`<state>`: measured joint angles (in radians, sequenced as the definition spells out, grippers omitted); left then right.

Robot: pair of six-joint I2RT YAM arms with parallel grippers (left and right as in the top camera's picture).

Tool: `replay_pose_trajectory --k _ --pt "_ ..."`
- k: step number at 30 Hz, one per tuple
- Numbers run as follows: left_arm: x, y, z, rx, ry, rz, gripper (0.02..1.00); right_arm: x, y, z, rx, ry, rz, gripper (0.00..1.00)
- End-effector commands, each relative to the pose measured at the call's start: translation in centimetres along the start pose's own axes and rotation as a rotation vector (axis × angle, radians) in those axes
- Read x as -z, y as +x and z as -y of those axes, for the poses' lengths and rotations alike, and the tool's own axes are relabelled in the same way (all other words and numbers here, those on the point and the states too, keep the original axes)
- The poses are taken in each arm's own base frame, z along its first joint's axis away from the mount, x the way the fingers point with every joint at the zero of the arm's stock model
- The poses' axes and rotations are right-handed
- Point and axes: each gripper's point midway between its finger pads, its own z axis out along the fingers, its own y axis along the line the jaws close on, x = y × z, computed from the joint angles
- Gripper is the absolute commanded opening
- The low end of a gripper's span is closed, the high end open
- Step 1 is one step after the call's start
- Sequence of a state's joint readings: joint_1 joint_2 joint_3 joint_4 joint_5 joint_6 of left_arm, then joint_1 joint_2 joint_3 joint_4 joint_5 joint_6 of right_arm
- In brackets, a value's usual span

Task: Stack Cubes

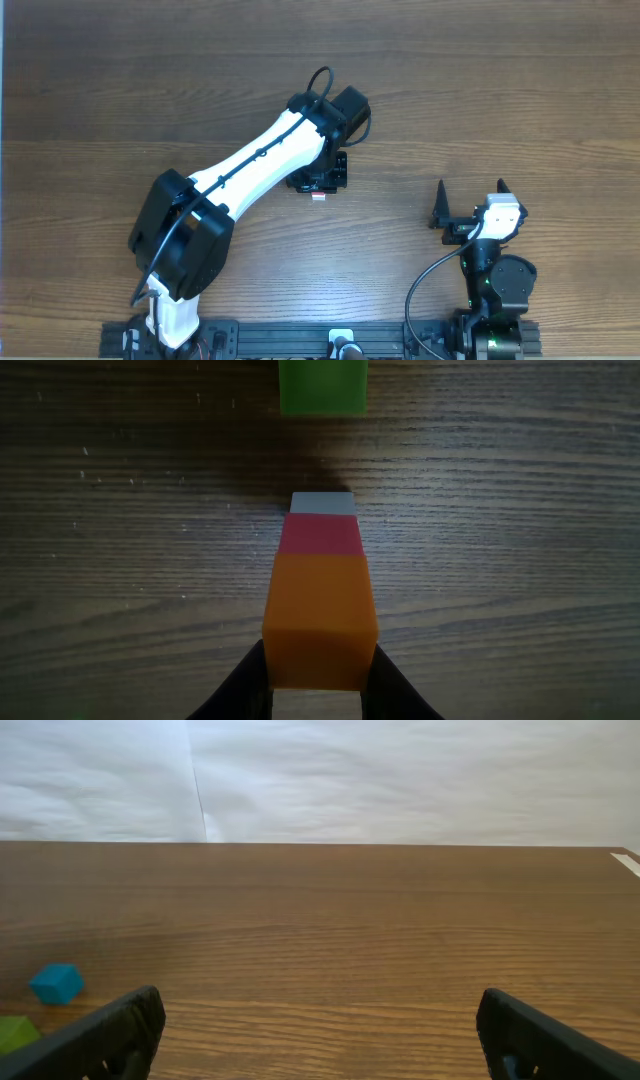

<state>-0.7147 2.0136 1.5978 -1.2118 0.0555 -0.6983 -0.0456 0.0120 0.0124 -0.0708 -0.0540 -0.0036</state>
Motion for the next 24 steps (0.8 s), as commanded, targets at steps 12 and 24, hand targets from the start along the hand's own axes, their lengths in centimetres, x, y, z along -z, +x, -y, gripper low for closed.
replay_pose_trajectory --k 12,24 --pt "-0.1 -0.3 0.1 -0.013 0.005 -0.005 0.345 0.0 0.2 0.1 0.001 0.001 -0.001 0.993" --pt "0.7 -1.4 0.5 -0.018 0.041 0.047 0.998 0.0 0.2 0.1 0.001 0.001 -0.001 0.993"
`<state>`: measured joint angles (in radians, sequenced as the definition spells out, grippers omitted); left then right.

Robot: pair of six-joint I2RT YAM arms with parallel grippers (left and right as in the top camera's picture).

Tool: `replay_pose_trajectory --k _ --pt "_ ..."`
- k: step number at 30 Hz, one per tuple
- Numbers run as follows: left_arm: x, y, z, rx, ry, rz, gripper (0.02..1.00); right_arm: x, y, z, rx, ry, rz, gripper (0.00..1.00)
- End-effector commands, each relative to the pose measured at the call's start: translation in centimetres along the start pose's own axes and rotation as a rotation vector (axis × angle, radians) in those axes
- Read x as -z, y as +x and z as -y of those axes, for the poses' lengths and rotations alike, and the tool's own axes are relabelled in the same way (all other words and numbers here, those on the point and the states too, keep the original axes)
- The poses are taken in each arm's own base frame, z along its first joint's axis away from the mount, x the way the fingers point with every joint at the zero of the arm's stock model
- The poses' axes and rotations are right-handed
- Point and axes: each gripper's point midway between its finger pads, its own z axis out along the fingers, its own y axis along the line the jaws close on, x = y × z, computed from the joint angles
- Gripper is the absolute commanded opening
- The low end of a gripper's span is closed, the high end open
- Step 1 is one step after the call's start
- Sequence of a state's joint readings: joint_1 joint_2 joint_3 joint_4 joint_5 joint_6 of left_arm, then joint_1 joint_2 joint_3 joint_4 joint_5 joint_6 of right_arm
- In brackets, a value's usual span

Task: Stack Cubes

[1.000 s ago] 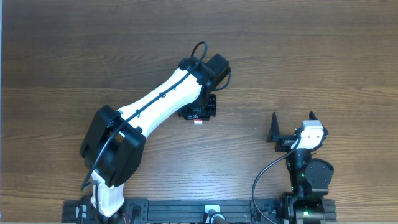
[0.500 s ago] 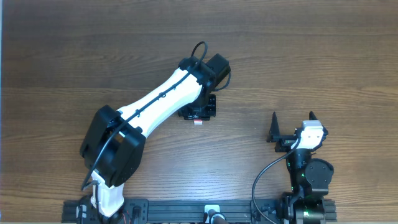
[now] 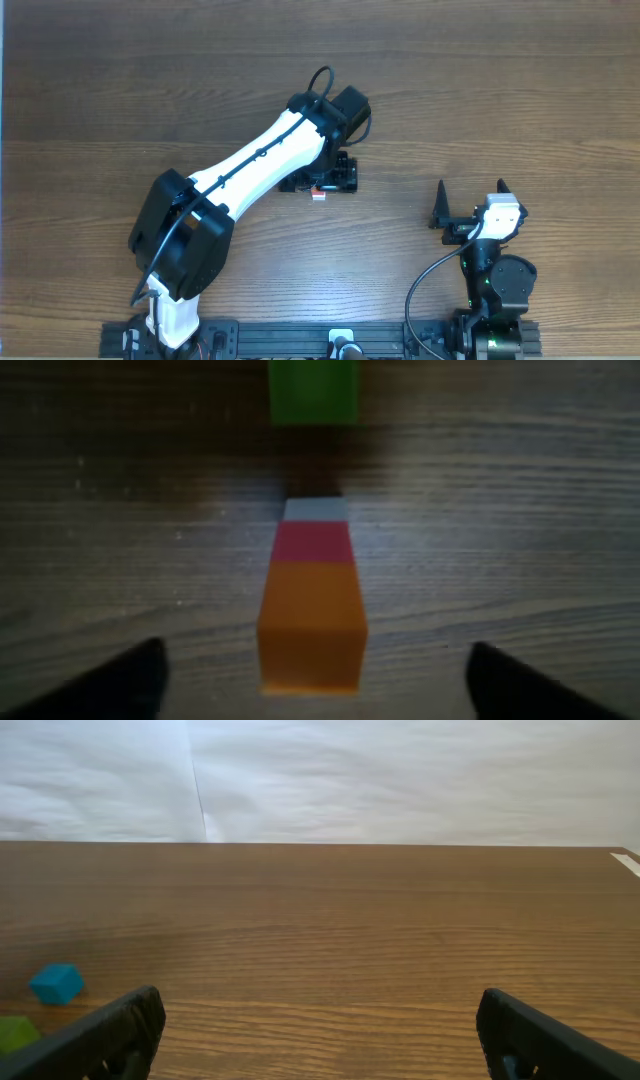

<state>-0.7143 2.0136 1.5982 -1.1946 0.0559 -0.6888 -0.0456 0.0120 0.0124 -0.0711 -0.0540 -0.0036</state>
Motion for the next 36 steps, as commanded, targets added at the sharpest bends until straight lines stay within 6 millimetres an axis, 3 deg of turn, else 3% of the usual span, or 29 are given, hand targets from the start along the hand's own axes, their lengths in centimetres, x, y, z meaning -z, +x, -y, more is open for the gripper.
replay_pose_trajectory --k 1,7,8,10,11,12,15,16,17,21,29,33,36 --pt "1.4 -1.5 0.0 -0.01 0.04 0.059 0.996 0.0 0.2 0.1 0.001 0.001 0.0 0.993" --pt "6.3 -3.6 -3.2 0.042 0.059 0.199 0.996 0.0 0.2 0.1 0.001 0.001 0.0 0.991" --pt "8.5 -3.9 -4.7 0.032 0.054 0.255 0.998 0.0 0.2 0.1 0.001 0.001 0.0 0.991" --pt "10.6 -3.6 -6.4 0.044 0.038 0.305 1.0 0.0 0.2 0.1 0.001 0.001 0.0 0.993" --pt "11.6 -3.4 -7.1 0.055 0.032 0.329 1.0 0.0 0.2 0.1 0.001 0.001 0.0 0.993" --pt "14.4 -2.9 -9.0 0.082 0.018 0.408 0.998 0.0 0.2 0.1 0.001 0.001 0.0 0.991" --pt "19.2 -2.1 -11.7 0.125 0.003 0.572 1.0 0.0 0.2 0.1 0.001 0.001 0.0 0.991" --pt "22.0 -1.2 -13.3 0.154 -0.006 0.676 1.0 0.0 0.2 0.1 0.001 0.001 0.0 0.993" --pt "23.6 -0.5 -14.1 0.17 -0.006 0.732 1.0 0.0 0.2 0.1 0.001 0.001 -0.001 0.993" --pt "27.8 2.5 -15.7 0.195 0.076 0.866 1.0 0.0 0.2 0.1 0.001 0.001 0.0 0.993" --pt "30.2 7.6 -18.4 0.08 0.057 0.949 1.0 0.0 0.2 0.1 0.001 0.001 -0.001 0.993" --pt "33.3 9.3 -19.5 0.018 0.097 1.114 0.998 0.0 0.2 0.1 0.001 0.001 0.0 0.993" --pt "34.1 10.3 -19.5 -0.054 0.144 1.206 0.998 0.0 0.2 0.1 0.001 0.001 0.0 0.993"
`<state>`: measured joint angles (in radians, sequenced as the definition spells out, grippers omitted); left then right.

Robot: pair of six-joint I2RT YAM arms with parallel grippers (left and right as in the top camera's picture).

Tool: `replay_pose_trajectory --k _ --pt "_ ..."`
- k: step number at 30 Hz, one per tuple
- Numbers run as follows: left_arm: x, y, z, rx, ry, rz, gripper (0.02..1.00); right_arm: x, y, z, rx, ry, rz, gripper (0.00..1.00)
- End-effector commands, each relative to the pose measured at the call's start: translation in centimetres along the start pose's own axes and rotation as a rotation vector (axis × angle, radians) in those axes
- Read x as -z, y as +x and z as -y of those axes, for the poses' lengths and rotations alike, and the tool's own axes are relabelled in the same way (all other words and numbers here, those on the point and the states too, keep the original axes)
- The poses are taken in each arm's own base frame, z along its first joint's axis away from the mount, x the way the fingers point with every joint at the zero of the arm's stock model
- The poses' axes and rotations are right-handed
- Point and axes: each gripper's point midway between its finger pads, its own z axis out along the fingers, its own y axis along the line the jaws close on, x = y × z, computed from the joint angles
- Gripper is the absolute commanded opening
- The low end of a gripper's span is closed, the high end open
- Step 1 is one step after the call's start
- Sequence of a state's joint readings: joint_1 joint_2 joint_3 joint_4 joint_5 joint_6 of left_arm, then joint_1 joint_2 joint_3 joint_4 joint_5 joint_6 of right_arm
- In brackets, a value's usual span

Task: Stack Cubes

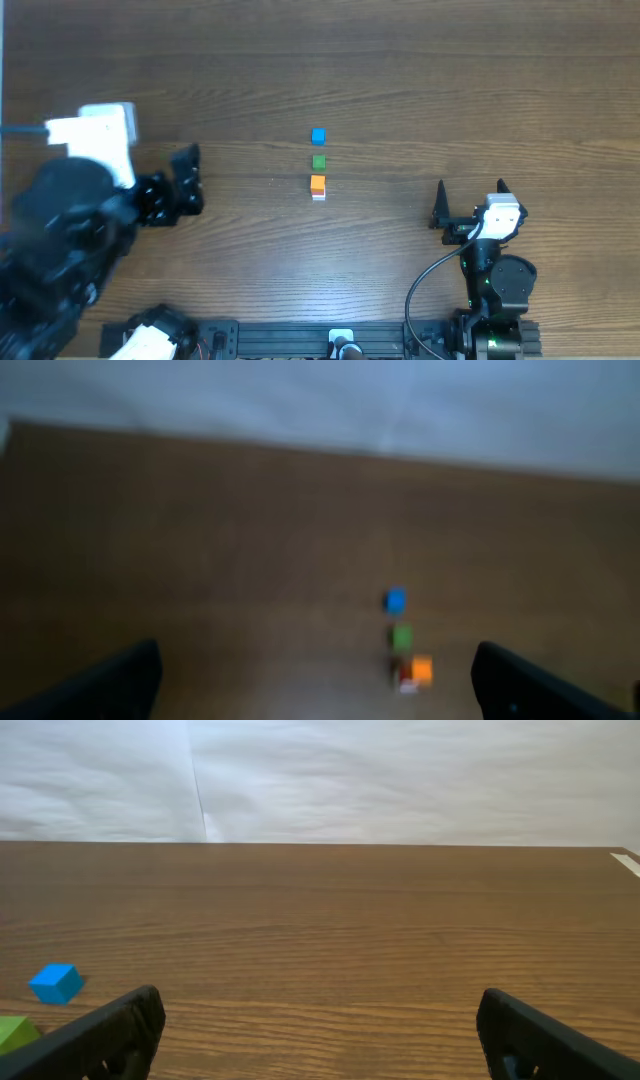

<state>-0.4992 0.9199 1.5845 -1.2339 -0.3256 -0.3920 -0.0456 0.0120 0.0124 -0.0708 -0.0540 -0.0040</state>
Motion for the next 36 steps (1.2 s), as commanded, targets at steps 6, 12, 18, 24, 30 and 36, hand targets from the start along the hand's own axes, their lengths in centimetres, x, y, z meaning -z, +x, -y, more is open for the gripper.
replay_pose_trajectory --k 6,12,18,24,30,36 --pt "3.4 1.5 -0.8 -0.124 0.167 0.264 1.0 0.0 0.2 0.1 0.001 0.001 -0.001 0.991" --pt "2.1 6.8 -2.1 -0.114 0.173 0.329 1.0 0.0 0.2 0.1 0.001 0.001 -0.001 0.996" --pt "-1.0 11.2 -2.7 -0.181 0.181 0.371 0.998 0.0 0.2 0.1 0.001 0.001 -0.001 0.991" --pt "-5.1 13.0 -3.3 -0.202 0.2 0.437 0.998 0.0 0.2 0.1 0.001 0.001 -0.001 0.991" --pt "-7.7 13.8 -3.2 -0.218 0.228 0.464 1.0 0.0 0.2 0.1 0.001 0.001 -0.001 0.991" --pt "-9.4 14.6 -2.9 -0.234 0.258 0.493 1.0 0.0 0.2 0.1 0.001 0.001 -0.001 0.993"
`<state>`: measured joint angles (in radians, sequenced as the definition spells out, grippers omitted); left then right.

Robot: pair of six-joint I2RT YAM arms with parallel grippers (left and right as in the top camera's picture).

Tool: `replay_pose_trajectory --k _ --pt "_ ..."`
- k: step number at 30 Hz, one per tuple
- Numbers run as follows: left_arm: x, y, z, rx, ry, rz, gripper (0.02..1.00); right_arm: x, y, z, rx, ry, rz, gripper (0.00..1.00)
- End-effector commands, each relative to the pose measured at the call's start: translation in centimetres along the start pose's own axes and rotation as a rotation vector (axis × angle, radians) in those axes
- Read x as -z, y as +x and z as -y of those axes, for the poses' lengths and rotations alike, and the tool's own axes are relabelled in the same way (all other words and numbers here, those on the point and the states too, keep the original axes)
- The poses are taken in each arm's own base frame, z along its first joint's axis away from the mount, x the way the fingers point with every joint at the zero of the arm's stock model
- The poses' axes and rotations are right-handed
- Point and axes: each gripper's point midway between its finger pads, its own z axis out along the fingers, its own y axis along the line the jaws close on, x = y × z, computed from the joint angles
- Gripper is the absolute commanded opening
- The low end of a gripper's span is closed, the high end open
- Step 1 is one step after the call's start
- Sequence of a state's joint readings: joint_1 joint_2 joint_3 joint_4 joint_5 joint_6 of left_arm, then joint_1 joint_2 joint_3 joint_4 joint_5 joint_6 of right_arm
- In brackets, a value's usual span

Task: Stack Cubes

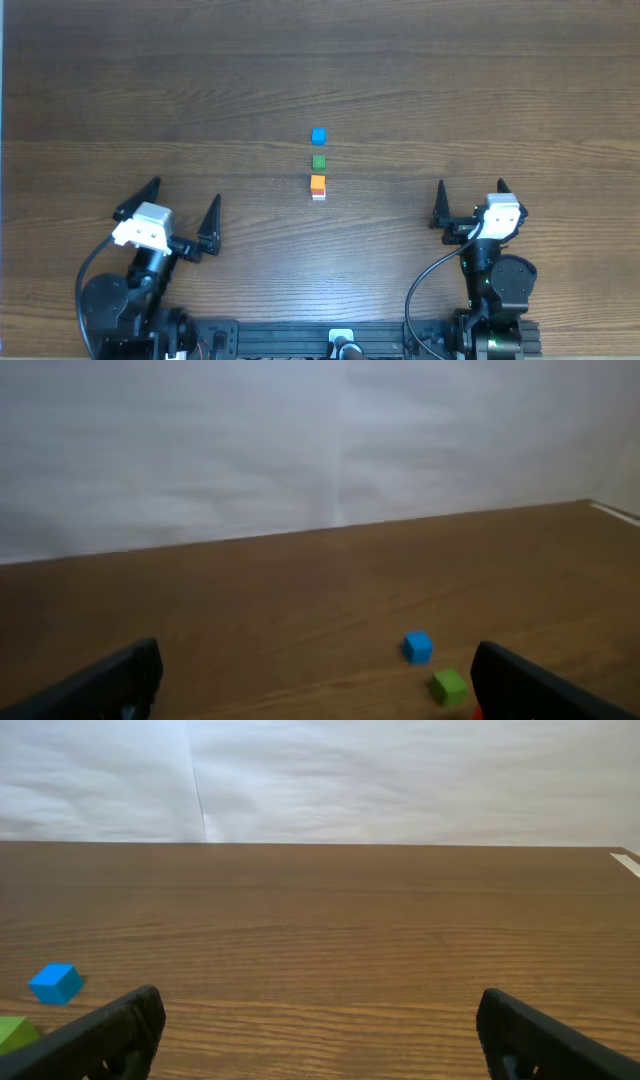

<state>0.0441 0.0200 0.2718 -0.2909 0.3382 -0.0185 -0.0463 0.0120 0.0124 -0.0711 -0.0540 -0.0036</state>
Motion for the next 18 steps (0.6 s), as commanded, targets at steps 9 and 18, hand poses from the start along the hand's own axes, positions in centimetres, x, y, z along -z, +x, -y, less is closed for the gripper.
replay_pose_trajectory --k 9,18 --pt "-1.5 2.6 0.4 -0.03 0.046 0.041 1.0 0.0 0.2 0.0 0.002 0.0 0.0 0.991" --pt "-1.9 4.3 0.4 -0.021 0.052 0.013 1.0 0.0 0.2 0.0 0.001 0.0 0.0 0.993"
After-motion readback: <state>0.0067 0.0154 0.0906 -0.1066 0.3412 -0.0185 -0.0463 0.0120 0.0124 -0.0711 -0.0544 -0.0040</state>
